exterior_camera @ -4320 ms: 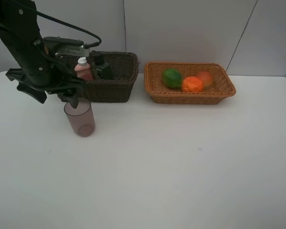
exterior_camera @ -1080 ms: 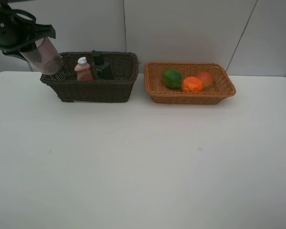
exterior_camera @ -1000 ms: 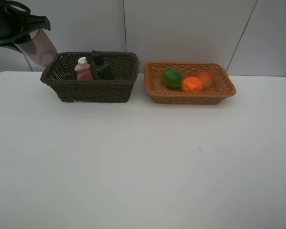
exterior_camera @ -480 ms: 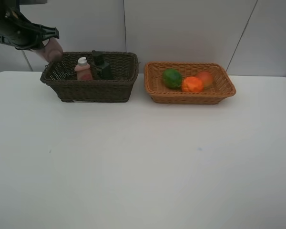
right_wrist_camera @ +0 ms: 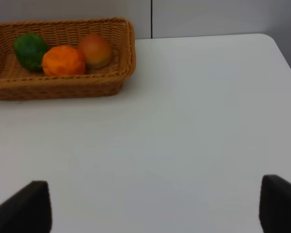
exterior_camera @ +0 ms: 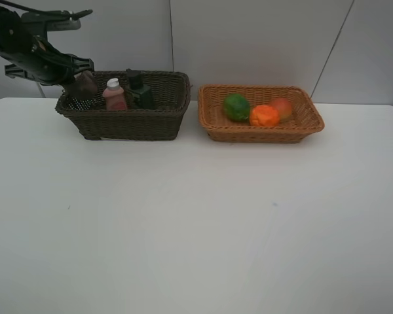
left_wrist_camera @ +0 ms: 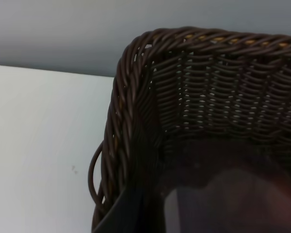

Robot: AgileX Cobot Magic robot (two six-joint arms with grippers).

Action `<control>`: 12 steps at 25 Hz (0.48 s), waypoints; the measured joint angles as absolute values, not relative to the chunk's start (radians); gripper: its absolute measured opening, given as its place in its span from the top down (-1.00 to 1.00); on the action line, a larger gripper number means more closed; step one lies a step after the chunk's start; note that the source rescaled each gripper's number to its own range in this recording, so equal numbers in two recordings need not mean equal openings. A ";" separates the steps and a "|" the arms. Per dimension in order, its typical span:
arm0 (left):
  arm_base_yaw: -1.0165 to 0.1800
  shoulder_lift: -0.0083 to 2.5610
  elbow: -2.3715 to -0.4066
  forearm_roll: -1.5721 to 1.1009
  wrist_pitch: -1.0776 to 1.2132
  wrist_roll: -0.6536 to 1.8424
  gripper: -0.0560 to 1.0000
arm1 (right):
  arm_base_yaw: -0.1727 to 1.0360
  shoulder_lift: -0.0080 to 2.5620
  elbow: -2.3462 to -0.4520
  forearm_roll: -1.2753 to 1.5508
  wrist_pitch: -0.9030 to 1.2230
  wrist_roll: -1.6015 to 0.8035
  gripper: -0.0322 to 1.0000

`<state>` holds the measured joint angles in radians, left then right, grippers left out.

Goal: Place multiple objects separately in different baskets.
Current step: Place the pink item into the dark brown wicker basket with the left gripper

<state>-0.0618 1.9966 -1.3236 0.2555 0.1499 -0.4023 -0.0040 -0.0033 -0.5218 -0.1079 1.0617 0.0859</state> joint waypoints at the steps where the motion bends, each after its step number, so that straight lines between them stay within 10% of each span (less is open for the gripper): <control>1: -0.062 1.997 -1.324 0.256 0.149 -0.402 0.89 | -0.004 -0.003 -0.522 -0.108 1.062 0.086 -0.75; 7: -0.062 2.003 -1.324 0.256 0.145 -0.402 0.83 | -0.004 -0.003 -0.522 -0.108 1.062 0.086 -0.75; 12: -0.063 2.003 -1.324 0.256 0.145 -0.402 0.24 | -0.004 -0.003 -0.522 -0.108 1.062 0.086 -0.75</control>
<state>-0.0631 2.0029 -1.3236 0.2555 0.1449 -0.4023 -0.0040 -0.0033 -0.5218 -0.1079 1.0617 0.0859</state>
